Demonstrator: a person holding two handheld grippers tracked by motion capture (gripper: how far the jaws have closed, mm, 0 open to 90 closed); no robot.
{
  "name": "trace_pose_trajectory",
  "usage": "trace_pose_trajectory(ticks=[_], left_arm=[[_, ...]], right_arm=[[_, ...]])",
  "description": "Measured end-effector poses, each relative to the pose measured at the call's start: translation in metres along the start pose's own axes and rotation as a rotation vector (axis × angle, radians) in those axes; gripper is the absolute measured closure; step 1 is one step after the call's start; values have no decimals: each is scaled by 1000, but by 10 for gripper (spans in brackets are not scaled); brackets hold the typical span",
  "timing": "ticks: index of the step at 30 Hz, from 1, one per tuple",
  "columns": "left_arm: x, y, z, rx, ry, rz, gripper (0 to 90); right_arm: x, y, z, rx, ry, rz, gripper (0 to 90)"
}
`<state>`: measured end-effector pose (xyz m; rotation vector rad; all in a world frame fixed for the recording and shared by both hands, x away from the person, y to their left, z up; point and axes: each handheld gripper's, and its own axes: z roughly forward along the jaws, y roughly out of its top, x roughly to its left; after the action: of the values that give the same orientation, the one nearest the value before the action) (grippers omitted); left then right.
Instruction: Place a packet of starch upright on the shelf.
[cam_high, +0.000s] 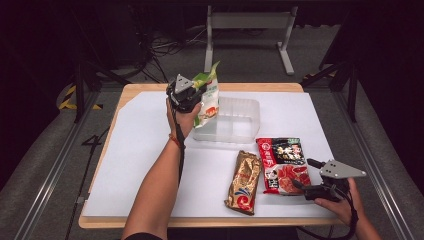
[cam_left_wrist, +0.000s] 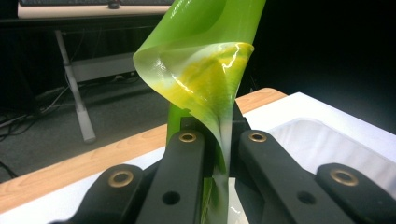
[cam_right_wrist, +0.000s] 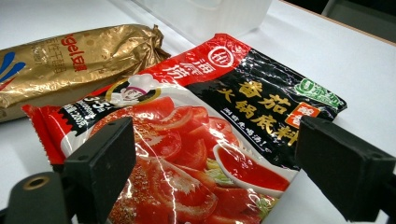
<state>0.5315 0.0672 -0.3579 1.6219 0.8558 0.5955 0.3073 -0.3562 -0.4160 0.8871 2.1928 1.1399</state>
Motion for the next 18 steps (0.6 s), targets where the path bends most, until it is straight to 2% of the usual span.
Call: trace_pose_trajectory(ticks=[2, 5, 6, 8, 10, 11, 16, 17, 18], left_arm=[[2, -5, 0, -26, -5, -14, 898], [3, -11, -2, -32, -16, -10, 895], [3, -15, -2, -36, -4, -5, 893], [8, -21, -5, -50, -16, -33, 890], [10, -23, -7, -51, -17, -35, 887], [12, -27, -10, -45, -12, -7, 884], [14, -33, -15, -30, -3, 18, 889], [13, -34, -14, -15, -26, 35, 889], [5, -36, -11, 31, -36, 107, 885]], right_arm=[[1, 0, 0, 2, 3, -7, 129], [1, 1, 1, 2, 4, -11, 129], [1, 1, 1, 2, 5, -10, 129], [2, 1, 2, 3, 4, -14, 129], [2, 2, 2, 2, 6, -15, 129], [3, 2, 2, 1, 5, -21, 130], [3, 3, 3, 2, 11, -21, 129], [3, 3, 3, 2, 11, -21, 129], [4, 3, 3, 4, 11, -25, 129]])
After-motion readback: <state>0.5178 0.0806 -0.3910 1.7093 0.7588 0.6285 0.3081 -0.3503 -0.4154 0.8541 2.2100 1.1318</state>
